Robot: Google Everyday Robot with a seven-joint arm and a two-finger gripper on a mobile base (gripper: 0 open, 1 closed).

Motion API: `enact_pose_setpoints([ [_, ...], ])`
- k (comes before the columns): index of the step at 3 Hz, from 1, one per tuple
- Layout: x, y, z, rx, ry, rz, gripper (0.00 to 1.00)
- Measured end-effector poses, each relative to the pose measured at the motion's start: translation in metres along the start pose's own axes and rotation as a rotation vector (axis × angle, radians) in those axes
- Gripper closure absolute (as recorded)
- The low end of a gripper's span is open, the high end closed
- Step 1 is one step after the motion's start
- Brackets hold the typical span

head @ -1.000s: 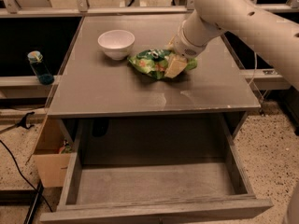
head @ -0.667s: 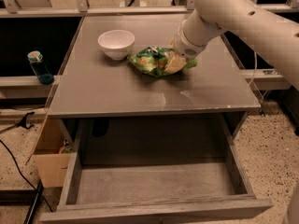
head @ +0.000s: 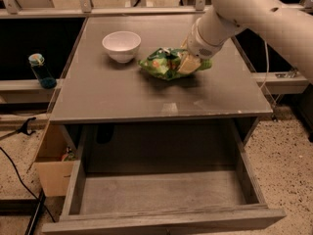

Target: Place green rice chip bag into top drawer

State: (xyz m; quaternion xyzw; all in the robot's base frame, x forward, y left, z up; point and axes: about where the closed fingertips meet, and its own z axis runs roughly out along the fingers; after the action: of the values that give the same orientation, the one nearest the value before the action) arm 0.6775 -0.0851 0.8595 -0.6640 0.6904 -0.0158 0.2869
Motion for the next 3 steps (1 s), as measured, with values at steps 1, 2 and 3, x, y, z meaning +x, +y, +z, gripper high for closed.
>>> enact_pose_setpoints([
  [1,0.005,0.005,-0.02,0.005,0.005,0.006,1.0],
  [2,0.01,0.02,-0.045,0.0,-0.015,0.019,1.0],
  [3,0.014,0.048,-0.078,-0.035,-0.066,0.032,1.0],
])
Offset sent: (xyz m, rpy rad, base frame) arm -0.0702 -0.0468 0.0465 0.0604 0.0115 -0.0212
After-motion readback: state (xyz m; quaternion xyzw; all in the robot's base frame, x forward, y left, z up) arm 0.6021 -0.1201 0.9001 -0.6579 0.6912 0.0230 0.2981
